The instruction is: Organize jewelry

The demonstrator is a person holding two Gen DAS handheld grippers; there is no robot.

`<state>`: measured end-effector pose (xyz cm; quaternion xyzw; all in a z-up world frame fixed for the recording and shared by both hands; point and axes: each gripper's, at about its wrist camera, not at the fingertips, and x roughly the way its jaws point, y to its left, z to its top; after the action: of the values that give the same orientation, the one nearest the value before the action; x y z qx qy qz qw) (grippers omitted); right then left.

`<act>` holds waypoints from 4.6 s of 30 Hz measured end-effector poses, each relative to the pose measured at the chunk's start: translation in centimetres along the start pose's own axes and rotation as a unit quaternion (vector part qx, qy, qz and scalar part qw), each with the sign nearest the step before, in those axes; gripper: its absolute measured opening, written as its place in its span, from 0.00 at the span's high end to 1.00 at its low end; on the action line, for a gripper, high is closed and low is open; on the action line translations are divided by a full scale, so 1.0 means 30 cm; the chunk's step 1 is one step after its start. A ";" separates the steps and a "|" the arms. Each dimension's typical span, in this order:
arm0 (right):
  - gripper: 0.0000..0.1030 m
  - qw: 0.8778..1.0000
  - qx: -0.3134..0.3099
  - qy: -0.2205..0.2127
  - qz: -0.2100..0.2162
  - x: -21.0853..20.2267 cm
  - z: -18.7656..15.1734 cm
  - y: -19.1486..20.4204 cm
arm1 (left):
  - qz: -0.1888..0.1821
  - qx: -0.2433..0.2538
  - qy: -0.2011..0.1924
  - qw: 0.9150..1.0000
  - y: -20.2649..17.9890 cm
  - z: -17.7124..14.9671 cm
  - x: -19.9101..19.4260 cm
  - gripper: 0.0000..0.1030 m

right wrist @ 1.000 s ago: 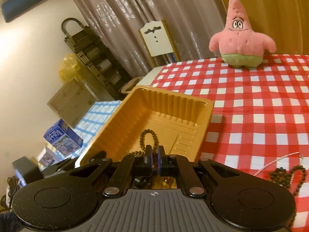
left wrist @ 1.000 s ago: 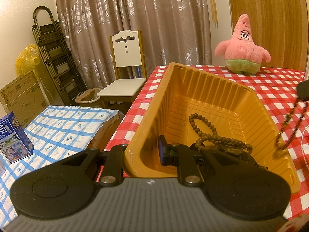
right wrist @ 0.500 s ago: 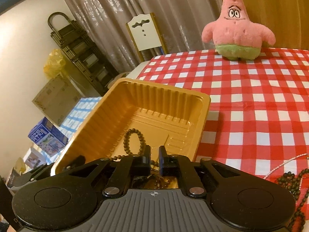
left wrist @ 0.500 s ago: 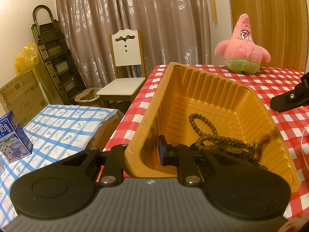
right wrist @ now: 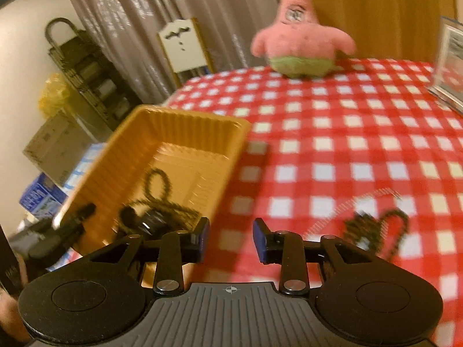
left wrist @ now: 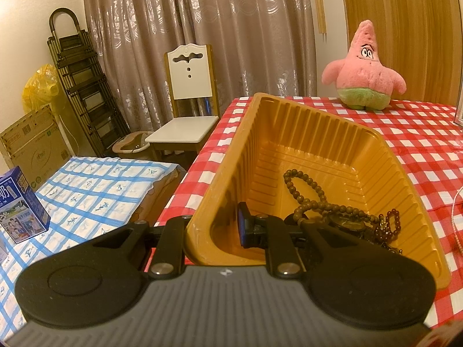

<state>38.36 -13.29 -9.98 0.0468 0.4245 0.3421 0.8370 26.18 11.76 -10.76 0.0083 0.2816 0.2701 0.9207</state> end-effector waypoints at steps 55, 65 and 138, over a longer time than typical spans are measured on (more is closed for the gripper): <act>0.78 0.989 -0.045 0.055 -0.126 0.011 -0.149 -0.230 | 0.003 0.003 0.000 1.000 0.009 -0.004 -0.010 0.84; 0.86 0.987 -0.056 0.057 -0.142 0.029 -0.139 -0.222 | 0.004 0.003 -0.001 1.000 0.008 -0.004 -0.009 0.84; 0.93 0.935 -0.054 -0.213 0.280 -0.693 0.548 0.267 | 0.001 0.006 -0.004 1.000 -0.017 0.009 0.000 0.84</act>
<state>37.85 -16.43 17.53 0.1902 0.1868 0.5666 0.7797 26.58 11.35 -10.63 0.0149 0.2798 0.2697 0.9213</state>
